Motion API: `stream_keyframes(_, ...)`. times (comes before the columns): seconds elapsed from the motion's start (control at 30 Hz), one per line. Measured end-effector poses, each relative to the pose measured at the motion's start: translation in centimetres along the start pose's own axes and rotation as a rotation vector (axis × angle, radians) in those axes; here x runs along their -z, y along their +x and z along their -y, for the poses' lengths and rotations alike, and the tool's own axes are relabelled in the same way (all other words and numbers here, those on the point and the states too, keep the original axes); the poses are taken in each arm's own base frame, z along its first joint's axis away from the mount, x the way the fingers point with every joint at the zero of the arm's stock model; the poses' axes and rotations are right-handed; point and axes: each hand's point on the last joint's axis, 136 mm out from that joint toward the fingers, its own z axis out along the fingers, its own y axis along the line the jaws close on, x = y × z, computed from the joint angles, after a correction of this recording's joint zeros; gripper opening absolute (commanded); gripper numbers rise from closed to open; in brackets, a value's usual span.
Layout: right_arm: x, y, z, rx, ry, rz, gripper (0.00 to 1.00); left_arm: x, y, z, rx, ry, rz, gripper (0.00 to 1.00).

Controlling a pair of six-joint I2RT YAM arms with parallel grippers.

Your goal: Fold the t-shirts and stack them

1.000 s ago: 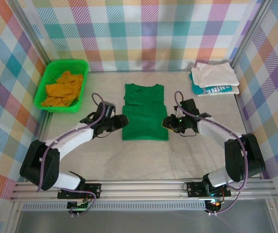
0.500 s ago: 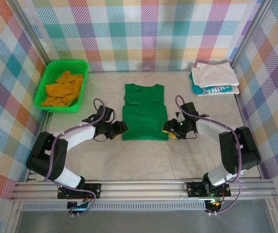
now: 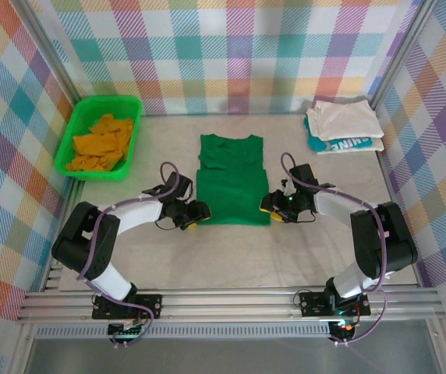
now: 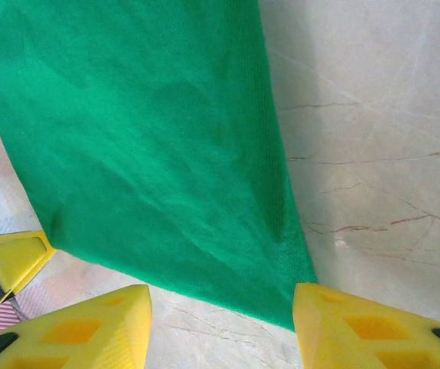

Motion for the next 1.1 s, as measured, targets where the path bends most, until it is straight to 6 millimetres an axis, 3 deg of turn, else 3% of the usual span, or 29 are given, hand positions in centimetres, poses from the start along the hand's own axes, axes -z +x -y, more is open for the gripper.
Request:
stream_keyframes(0.17, 0.0, -0.1, -0.1, 0.004, -0.004, 0.005, 0.52, -0.1, -0.3, 0.1, -0.003, -0.004, 0.012, 0.38)
stream_keyframes(0.3, 0.0, -0.1, -0.1, 0.004, -0.005, 0.006, 0.52, -0.1, -0.7, 0.4, -0.013, -0.001, 0.022, 0.15)
stream_keyframes(0.47, 0.0, 0.4, 0.3, -0.014, -0.004, 0.004, 0.52, -0.1, -0.8, 0.4, -0.022, -0.004, 0.029, 0.0)
stream_keyframes(0.73, -0.5, 1.4, 1.5, -0.068, 0.013, -0.02, 0.51, -0.1, -0.9, 0.3, -0.024, -0.009, 0.034, 0.0)
stream_keyframes(1.1, -1.4, 1.5, 1.0, -0.086, -0.035, -0.052, 0.43, -0.1, -0.9, 0.3, -0.024, -0.01, 0.035, 0.0)
